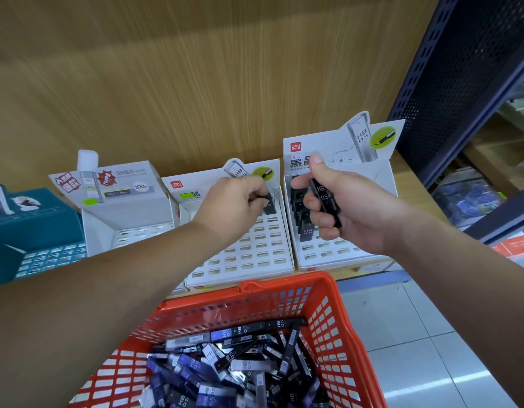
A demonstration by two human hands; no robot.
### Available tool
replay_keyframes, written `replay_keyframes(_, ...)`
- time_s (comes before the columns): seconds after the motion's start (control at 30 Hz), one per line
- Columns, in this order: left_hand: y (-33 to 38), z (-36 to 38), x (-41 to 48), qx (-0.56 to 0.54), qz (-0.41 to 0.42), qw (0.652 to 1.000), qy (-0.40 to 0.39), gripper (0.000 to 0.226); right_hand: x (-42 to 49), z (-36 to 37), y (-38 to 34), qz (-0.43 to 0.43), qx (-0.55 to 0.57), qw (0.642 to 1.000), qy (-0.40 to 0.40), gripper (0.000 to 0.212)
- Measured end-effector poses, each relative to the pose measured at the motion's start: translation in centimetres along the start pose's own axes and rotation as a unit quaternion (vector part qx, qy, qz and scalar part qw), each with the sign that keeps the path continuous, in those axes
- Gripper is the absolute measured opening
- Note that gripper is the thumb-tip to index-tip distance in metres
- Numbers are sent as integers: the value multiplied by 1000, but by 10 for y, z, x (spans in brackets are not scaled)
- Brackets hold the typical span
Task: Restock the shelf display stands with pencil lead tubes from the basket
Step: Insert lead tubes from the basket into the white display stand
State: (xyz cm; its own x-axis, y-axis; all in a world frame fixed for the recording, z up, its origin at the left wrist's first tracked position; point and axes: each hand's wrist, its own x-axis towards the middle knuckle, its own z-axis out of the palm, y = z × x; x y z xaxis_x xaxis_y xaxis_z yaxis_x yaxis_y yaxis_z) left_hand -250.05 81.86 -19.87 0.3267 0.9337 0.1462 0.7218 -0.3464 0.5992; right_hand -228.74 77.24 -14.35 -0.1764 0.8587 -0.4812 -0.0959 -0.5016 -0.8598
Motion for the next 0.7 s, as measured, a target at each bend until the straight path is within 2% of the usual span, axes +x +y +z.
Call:
replay_keyframes(0.17, 6, -7, 5, 78, 36, 996, -34, 15, 0, 2, -2, -14, 20, 999, -24, 39)
replay_keyframes(0.3, 15, -8, 7, 154, 91, 980, -82, 20, 1, 10, -5, -66, 0, 998, 24, 32)
replay_keyframes(0.43, 23, -13, 6, 157, 42, 981, -108, 22, 1, 17, -8, -68, 21, 997, 31, 24)
replay_keyframes(0.5, 24, -19, 0, 156, 24, 983, -90, 28, 1, 19, -8, -67, 48, 996, 21, 22)
replay_keyframes(0.53, 27, -22, -4, 129, 7, 990, -63, 28, 2, 21, -8, -74, 56, 995, 20, 21)
replay_keyframes(0.6, 38, -29, -10, -51, -77, 995, -45, 19, 4, 25, -9, -100, 53, 993, 32, 20)
replay_keyframes(0.67, 50, -34, -14, -260, -179, 945, -80, 10, 7, 34, -9, -117, 61, 991, 29, 20)
replay_keyframes(0.7, 55, -36, -15, -324, -206, 918, -94, 6, 7, 39, -9, -119, 69, 990, 17, 20)
